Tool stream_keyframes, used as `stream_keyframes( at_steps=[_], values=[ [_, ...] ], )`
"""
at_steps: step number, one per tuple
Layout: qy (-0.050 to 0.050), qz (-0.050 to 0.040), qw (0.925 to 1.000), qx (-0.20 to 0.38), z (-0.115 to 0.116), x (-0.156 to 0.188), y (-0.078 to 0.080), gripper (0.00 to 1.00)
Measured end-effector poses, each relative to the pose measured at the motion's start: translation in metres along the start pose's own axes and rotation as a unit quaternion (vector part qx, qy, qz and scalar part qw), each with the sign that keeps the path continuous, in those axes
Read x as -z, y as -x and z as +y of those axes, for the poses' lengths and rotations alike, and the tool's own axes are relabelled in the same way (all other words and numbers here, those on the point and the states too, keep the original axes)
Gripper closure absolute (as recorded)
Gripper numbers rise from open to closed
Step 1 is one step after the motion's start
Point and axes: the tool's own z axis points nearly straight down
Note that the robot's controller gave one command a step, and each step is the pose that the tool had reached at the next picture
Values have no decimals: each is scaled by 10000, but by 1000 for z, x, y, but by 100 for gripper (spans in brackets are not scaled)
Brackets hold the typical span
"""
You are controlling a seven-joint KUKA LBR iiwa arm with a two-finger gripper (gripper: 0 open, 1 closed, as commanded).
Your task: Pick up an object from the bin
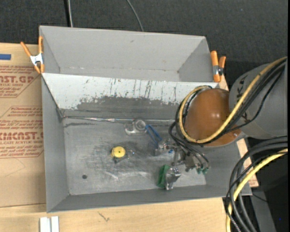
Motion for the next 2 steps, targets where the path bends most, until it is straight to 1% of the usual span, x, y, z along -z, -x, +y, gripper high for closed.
stream_keyframes(
  at_steps=[1, 2],
  values=[
    [22, 155, 9999, 1, 1, 0, -6, 100],
    [-28, 6, 9994, 335, 1, 118, 3, 100]
  ],
)
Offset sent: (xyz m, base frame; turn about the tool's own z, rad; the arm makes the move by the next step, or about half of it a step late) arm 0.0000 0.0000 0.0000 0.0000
